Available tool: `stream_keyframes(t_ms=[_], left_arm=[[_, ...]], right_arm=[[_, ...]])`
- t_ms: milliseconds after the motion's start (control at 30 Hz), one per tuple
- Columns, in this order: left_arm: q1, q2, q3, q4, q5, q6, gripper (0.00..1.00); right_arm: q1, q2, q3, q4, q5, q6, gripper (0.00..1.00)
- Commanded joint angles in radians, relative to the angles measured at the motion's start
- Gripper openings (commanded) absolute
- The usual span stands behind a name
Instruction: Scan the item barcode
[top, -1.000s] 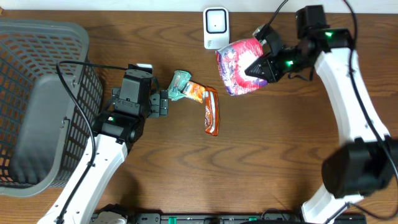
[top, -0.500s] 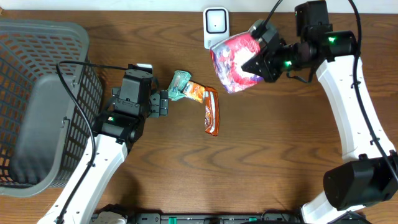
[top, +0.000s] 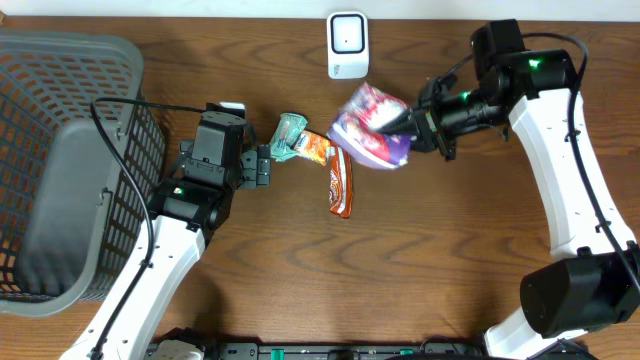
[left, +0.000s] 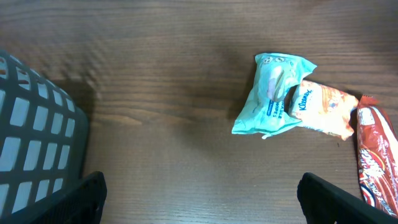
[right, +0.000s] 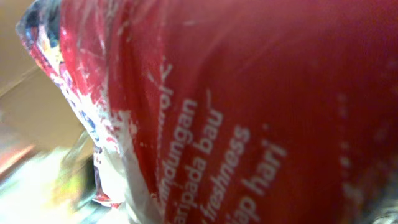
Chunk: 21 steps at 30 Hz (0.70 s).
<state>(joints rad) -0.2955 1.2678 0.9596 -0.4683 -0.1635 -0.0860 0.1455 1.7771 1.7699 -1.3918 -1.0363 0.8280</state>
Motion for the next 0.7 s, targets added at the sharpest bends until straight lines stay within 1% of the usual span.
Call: stream_keyframes(t_ms=[0,67,133,400,467,533,600,667], left_arm=[[0.003,0.0,0.002,-0.003,-0.002,-0.01,0.98],[0.003,0.0,0.002,-0.003,-0.002,-0.01,0.98],[0.003,0.0,0.002,-0.003,-0.002,-0.01,0.98],[0.003,0.0,0.002,-0.003,-0.002,-0.01,0.98],[0.003,0.0,0.002,-0.003,-0.002,-0.01,0.98],[0.003,0.0,0.002,-0.003,-0.002,-0.01,0.98],[0.003,0.0,0.002,-0.003,-0.002,-0.01,0.98],[0.003,0.0,0.002,-0.003,-0.002,-0.01,0.98]], right_arm=[[-0.022,-0.008,0.008,0.084,-0.431,0.25,0.01],[-0.037,-0.008,0.008,0.152,-0.427,0.316,0.01],[-0.048,-0.008,0.008,0.198,-0.409,0.346,0.01],[-0.06,-0.008,0.008,0.214,-0.394,0.342,0.01],[-0.06,-0.008,0.008,0.215,-0.345,0.331,0.01],[-0.058,-0.008,0.008,0.215,-0.234,0.303,0.01],[-0.051,-0.008,0.008,0.214,-0.016,0.266,0.01],[-0.036,-0.008,0.008,0.209,0.298,0.236,0.01]])
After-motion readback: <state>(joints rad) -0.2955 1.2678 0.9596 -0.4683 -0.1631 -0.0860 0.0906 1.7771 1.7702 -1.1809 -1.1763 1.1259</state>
